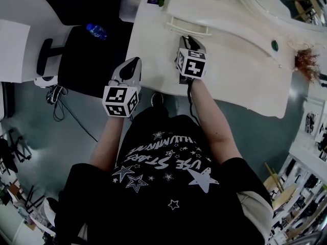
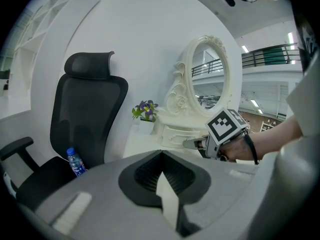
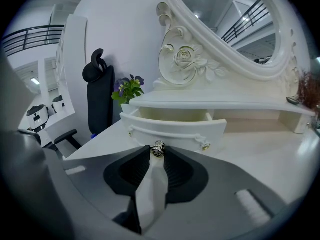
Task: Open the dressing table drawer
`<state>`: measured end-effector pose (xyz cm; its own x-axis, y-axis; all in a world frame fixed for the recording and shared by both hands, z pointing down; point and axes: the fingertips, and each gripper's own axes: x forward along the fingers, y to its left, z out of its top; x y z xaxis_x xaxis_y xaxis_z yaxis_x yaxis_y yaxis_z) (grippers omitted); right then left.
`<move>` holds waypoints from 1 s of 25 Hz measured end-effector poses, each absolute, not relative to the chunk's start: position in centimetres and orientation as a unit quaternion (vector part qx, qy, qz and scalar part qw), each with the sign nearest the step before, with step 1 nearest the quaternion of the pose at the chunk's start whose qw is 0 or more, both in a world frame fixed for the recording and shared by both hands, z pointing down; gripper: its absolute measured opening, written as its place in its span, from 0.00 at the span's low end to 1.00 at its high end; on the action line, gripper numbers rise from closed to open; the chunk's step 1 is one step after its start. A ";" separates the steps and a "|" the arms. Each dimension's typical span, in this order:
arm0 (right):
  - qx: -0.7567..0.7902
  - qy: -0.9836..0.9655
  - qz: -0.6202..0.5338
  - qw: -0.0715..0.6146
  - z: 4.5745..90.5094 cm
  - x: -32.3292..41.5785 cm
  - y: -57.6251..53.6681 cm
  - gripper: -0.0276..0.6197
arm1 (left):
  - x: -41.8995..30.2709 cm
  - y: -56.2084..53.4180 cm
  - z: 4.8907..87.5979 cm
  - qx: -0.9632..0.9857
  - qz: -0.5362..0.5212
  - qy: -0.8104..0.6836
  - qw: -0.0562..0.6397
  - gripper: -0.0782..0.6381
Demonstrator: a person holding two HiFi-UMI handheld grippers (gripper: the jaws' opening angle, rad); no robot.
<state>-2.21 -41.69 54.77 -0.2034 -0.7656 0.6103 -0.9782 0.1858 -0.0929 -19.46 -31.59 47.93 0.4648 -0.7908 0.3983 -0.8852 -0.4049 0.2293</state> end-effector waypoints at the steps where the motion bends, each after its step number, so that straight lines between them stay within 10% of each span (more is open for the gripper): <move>1: 0.591 -0.738 0.241 0.221 54.8 -2.2 -41.5 0.23 | -19.5 -31.5 48.0 0.830 0.114 -0.505 0.208 0.11; 25: 0.589 -0.734 0.244 0.234 54.9 -2.9 -38.6 0.23 | -19.3 -30.0 47.9 0.835 0.108 -0.493 0.219 0.11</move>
